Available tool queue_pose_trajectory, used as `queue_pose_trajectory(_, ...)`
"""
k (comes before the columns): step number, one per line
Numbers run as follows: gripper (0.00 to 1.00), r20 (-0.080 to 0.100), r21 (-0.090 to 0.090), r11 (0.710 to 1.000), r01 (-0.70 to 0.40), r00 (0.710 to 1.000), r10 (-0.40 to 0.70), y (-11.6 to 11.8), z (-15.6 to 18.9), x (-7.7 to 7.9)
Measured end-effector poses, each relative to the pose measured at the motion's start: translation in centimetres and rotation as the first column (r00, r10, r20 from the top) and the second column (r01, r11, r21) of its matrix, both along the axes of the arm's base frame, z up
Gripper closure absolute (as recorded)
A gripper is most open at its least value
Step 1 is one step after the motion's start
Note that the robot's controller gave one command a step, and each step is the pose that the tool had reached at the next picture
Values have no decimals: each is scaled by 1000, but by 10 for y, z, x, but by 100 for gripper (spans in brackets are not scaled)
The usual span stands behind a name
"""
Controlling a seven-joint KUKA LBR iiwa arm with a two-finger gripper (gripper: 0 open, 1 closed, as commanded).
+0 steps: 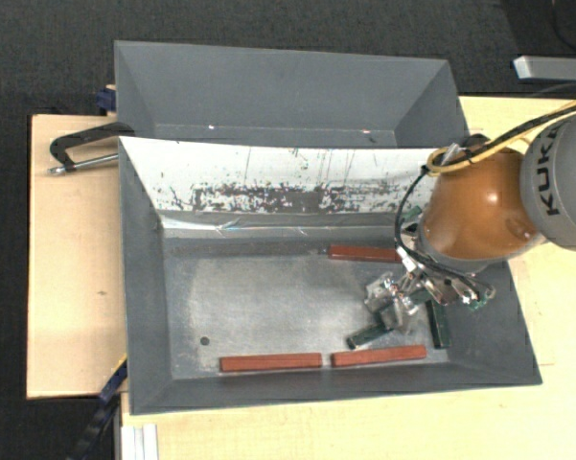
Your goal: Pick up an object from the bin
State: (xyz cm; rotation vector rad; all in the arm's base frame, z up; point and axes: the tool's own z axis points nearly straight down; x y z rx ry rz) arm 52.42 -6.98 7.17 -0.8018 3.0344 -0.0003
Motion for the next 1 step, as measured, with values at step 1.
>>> queue_pose_trajectory(1, 100, 3, 0, 1000, -18, 1000, 18, 0, 131, -6)
